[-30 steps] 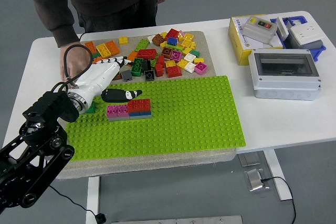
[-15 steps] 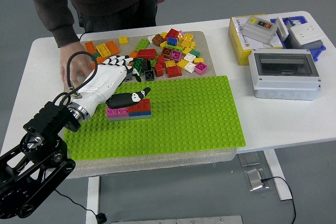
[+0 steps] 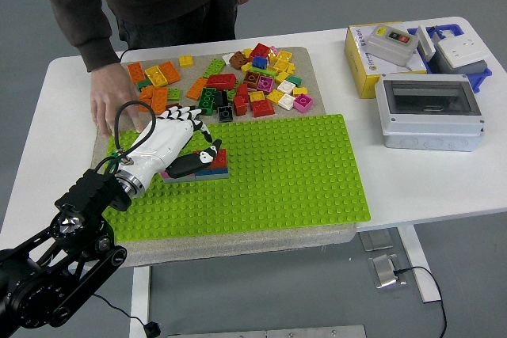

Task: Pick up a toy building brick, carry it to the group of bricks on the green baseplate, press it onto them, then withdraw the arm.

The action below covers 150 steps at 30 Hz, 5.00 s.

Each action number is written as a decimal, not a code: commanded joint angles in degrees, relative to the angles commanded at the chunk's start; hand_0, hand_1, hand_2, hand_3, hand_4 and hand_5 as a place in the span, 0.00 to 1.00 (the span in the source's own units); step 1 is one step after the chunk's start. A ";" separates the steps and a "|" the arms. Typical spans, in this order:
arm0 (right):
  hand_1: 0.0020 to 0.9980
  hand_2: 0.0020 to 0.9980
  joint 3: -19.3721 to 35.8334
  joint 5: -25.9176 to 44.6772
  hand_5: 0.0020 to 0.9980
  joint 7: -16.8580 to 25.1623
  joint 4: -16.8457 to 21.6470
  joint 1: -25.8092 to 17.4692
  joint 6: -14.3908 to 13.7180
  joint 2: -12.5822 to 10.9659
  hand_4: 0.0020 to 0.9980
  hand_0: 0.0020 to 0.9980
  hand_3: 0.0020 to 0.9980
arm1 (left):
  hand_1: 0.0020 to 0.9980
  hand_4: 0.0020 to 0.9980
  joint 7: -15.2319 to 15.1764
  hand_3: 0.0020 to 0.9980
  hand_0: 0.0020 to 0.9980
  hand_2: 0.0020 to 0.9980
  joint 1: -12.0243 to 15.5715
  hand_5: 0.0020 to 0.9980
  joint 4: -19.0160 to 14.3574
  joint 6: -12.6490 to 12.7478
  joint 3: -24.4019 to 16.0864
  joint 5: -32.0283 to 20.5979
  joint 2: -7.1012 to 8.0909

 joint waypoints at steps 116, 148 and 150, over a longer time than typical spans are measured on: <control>0.63 0.62 -0.22 0.68 0.73 0.06 0.00 0.14 0.14 0.18 0.44 0.64 0.62 | 0.94 0.54 -1.53 0.64 0.97 0.92 5.63 0.84 0.75 3.30 -2.14 -0.78 -2.14; 0.63 0.62 -0.60 0.82 0.73 0.04 0.00 0.13 0.32 0.42 0.44 0.64 0.62 | 0.93 0.54 -5.01 0.65 0.97 0.92 7.10 0.83 3.26 7.20 -3.07 0.63 -3.18; 0.63 0.62 -0.64 0.83 0.73 0.03 0.00 0.12 0.33 0.48 0.44 0.64 0.62 | 0.93 0.54 -6.32 0.65 0.97 0.92 7.13 0.83 3.79 8.61 -3.29 0.58 -3.28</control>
